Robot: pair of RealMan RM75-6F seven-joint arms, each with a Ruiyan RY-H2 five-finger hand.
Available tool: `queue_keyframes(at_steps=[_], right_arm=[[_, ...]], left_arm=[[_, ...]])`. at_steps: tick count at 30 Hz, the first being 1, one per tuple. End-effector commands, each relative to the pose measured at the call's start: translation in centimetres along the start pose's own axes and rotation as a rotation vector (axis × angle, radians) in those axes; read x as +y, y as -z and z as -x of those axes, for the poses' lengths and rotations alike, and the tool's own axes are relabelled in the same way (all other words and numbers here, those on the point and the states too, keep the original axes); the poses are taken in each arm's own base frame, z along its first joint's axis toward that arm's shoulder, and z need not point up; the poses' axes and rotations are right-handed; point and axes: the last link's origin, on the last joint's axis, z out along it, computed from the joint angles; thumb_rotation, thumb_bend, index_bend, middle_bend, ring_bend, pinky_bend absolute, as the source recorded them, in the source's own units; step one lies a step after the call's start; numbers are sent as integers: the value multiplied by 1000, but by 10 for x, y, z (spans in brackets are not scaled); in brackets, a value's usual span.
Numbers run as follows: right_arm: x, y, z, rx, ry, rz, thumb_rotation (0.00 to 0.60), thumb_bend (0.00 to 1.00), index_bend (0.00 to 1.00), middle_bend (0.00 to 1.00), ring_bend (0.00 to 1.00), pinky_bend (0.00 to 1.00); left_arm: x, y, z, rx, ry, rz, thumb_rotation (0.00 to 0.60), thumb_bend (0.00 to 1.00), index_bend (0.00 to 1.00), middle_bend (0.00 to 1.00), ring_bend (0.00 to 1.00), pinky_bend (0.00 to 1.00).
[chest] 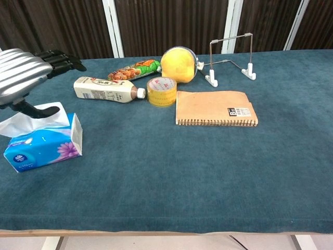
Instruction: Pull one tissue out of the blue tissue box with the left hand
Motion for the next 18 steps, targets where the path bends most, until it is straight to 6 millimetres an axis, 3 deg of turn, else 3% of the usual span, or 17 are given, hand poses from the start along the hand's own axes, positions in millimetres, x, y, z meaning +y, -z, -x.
queue_keyframes(at_steps=[1, 8, 12, 18], right_arm=[[-1, 43, -10, 33, 138, 102, 600, 504, 160, 24, 0, 161], [-4, 80, -6, 11, 246, 229, 600, 505, 160, 25, 0, 165], [-9, 94, 2, -3, 240, 222, 600, 505, 161, 25, 0, 167], [-14, 104, 12, -17, 252, 186, 600, 505, 161, 25, 0, 169]], left_arm=[[-10, 24, -11, -75, 48, -41, 600, 326, 166, 171, 164, 348], [-5, 50, -20, -119, 58, -59, 600, 326, 168, 338, 384, 530], [-4, 60, -17, -134, 50, -99, 600, 327, 178, 526, 564, 691], [-6, 60, -11, -104, 38, -147, 600, 311, 193, 813, 836, 938]])
